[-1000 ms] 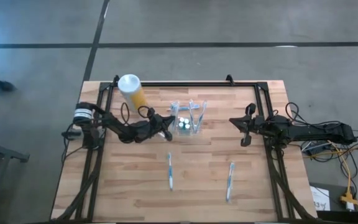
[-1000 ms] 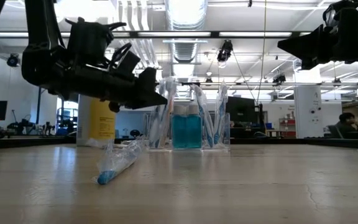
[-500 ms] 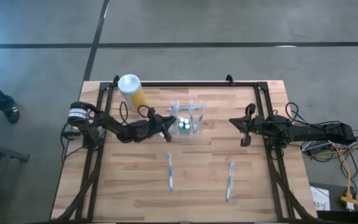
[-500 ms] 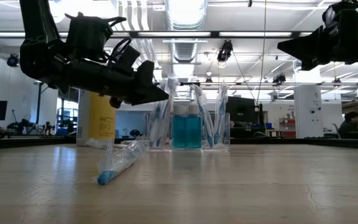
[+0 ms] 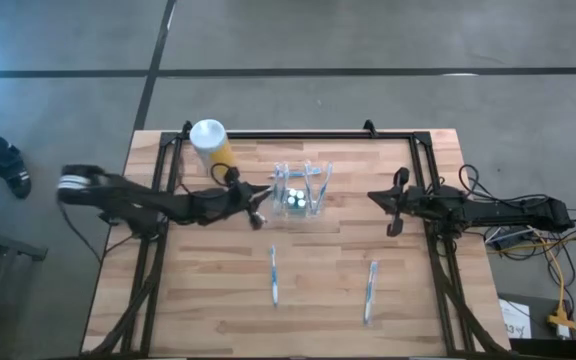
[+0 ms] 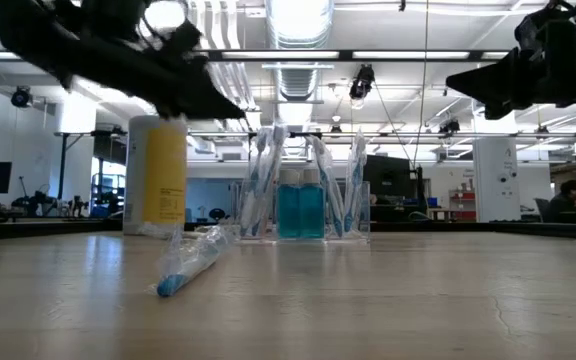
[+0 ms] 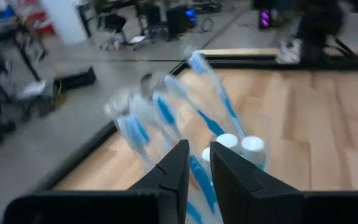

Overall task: Pick & Place toothbrushing station
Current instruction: Put the bottom right blue toothbrush into the right section of the transparent organizer

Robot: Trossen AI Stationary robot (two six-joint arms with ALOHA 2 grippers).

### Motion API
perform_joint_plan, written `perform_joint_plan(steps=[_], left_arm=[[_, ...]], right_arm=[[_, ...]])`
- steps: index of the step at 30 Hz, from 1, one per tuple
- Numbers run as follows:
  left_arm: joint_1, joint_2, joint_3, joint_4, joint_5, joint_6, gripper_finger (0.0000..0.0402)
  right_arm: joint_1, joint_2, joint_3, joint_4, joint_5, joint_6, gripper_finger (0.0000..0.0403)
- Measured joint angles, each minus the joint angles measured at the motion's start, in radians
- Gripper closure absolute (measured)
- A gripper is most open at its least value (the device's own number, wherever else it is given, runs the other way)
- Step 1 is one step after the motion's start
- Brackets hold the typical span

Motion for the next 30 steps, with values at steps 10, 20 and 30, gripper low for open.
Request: perform_joint_plan(steps=[10, 20, 30], left_arm=[[-0.068, -0.688, -0.02, -0.666, 0.199, 0.127, 0.0381], [-0.067, -1.069, -0.299, -0.529, 0.383, 0.125, 0.0398], [-0.061, -1.214, -0.459, -0.492, 0.337, 0.124, 0.0399]], right_arm=[[0.0, 0.001, 0.0, 0.016, 0.0, 0.001, 0.0394], [0.0, 0.002, 0.0, 0.03, 0.0, 0.03, 0.0394], [0.0, 0.002, 0.0, 0.064, 0.001, 0.11, 0.0394]])
